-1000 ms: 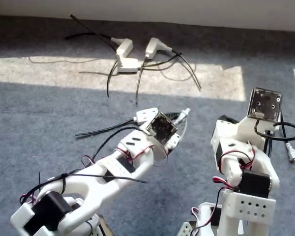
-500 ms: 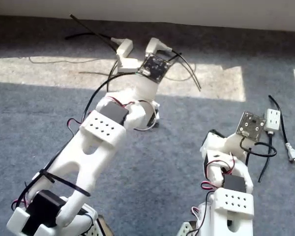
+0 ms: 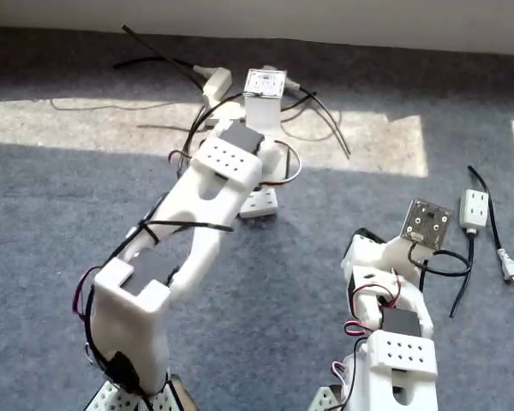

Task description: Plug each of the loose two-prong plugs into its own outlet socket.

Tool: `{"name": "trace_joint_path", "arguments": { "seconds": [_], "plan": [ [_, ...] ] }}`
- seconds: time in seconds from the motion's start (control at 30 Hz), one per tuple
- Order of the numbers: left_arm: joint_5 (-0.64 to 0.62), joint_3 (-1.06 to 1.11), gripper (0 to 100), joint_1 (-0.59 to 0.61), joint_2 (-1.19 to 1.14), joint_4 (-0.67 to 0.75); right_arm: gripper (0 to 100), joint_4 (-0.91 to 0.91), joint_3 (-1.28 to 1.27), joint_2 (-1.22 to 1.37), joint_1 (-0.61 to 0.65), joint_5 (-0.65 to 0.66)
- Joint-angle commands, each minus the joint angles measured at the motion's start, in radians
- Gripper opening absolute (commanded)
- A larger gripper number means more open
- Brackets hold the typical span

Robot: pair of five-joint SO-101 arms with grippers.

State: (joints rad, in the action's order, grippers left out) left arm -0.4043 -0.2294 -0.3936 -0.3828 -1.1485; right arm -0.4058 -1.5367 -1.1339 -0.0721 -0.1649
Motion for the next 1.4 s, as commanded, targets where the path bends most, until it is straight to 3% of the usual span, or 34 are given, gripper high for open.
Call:
{"name": "trace_joint_path", "arguments": {
  "seconds": [0.0, 0.3, 0.67, 0.9, 1.37],
  "plan": [
    [-0.121, -0.303, 1, 0.007, -0.154, -0.170, 0.7, 0.024, 0.008, -0.010, 0.004, -0.011],
    [-0.344, -0.587, 1, 0.005, -0.265, -0.410, 0.7, 0.050, 0.007, -0.010, 0.004, -0.011],
    [-0.348, -0.618, 1, -0.001, -0.288, -0.442, 0.7, 0.051, -0.013, -0.010, 0.004, -0.011],
    [-0.425, -0.619, 1, -0.033, -0.372, -0.450, 0.7, 0.051, -0.015, -0.010, 0.005, -0.011],
    [-0.425, -0.613, 1, -0.085, -0.311, -0.496, 0.7, 0.051, -0.016, -0.010, 0.005, -0.011]
  ]
}}
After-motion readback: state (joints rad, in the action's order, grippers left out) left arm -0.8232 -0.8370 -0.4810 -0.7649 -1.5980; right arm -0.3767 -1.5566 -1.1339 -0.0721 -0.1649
